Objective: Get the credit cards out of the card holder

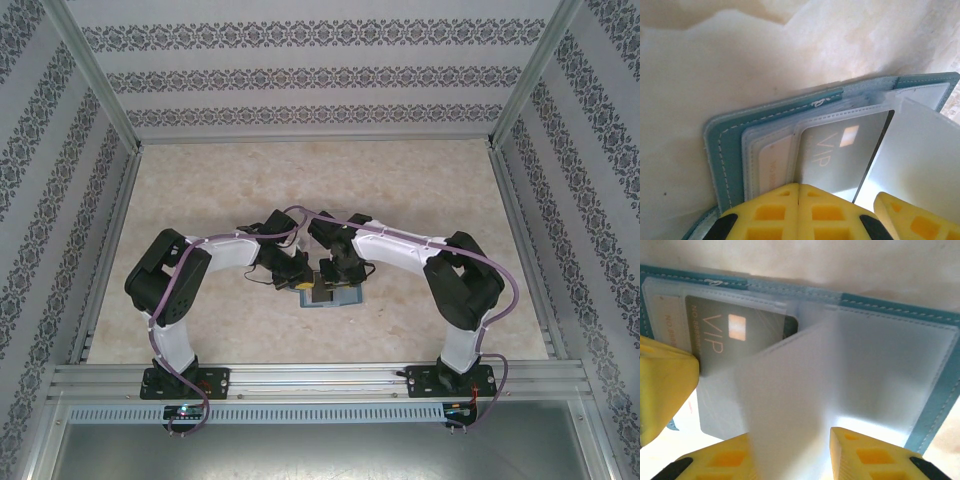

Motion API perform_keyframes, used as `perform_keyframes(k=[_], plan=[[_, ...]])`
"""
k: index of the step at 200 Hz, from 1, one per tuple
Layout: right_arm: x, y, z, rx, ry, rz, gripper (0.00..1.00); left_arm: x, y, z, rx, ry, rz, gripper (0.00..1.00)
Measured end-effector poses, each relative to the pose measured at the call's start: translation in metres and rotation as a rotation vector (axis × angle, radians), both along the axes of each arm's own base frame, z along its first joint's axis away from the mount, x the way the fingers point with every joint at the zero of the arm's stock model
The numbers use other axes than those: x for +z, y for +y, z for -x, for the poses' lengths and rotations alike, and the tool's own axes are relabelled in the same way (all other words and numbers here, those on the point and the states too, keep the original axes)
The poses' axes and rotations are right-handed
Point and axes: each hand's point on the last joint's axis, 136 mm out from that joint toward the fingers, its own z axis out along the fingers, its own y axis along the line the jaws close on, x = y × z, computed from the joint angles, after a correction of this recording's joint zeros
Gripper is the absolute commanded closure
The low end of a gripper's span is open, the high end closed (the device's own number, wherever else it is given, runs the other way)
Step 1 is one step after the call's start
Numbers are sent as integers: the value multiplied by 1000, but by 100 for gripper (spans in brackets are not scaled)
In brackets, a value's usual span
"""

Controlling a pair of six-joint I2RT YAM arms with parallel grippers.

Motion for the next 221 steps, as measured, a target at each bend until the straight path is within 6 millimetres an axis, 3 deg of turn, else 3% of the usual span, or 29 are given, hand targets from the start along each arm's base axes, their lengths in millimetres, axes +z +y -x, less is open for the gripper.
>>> perform_keyframes(k=[27, 99, 158, 221], plan=[[1, -5, 0, 3, -5, 28, 67, 0, 0, 0, 0, 1, 0, 100], [17, -3, -2, 2, -40, -9, 93, 1, -1, -1, 0, -2, 1, 100], [17, -2, -2, -1, -43, -22, 98, 1, 0, -1, -2, -5, -4, 100], [9, -18, -4, -18, -46, 18, 98, 1, 2, -3, -7, -13, -27, 100]])
